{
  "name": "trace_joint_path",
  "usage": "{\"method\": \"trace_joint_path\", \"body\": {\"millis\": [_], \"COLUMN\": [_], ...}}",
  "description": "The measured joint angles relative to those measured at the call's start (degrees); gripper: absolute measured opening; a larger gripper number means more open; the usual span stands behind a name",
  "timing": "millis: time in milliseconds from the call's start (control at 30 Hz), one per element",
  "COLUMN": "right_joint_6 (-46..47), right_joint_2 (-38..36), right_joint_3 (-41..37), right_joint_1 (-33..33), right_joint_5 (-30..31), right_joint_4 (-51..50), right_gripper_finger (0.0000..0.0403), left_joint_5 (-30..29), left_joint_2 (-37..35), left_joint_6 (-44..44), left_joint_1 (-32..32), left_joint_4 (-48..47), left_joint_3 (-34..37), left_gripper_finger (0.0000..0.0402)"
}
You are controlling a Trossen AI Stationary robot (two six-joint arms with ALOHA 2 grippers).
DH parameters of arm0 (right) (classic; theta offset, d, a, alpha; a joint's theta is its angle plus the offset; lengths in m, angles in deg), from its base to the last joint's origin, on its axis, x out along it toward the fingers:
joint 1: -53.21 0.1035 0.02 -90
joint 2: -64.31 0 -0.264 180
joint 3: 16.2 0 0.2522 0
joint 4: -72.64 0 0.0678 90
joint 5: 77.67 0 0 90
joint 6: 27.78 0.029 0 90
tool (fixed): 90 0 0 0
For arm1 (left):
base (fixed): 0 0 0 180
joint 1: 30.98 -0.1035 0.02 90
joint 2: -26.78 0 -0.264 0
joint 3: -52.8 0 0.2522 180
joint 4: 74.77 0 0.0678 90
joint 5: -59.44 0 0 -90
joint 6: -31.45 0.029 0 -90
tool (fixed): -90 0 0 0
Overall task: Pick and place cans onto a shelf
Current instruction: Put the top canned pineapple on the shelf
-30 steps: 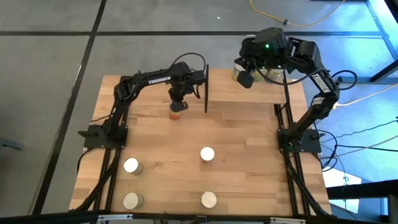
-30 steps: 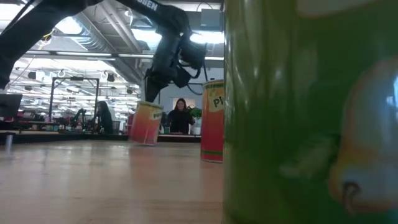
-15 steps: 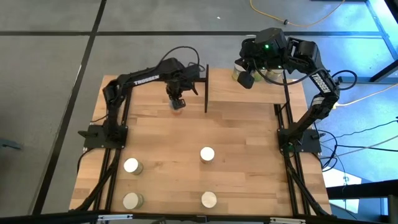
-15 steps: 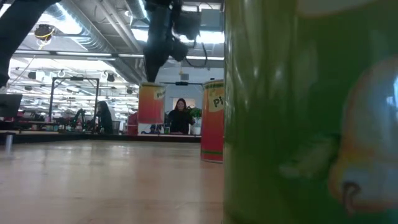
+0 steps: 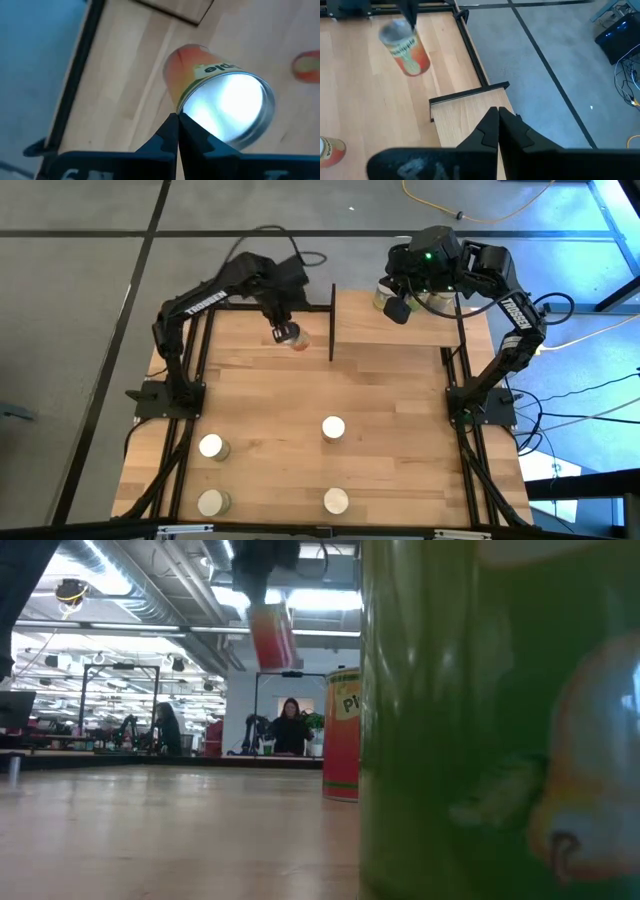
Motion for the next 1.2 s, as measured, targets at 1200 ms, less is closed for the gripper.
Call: {"method": "trace_joint_path", "body": {"millis": [1200], "right_joint_6": [-1.2], "right_joint_2": [0.0], "right_joint_3": [0.0], "right_joint_1": [0.0], "right_joint_5": [0.0], "right_joint_4": [-1.2], "right_gripper_finger": [0.0006], "left_joint_5": [5.2], "left_joint_2": [11.5], "left_joint_6": [7.4], "left_joint_1": [1.8], "left_joint_4": [21.5], "left_joint_3": [-12.2], "left_gripper_finger": [0.0]}}
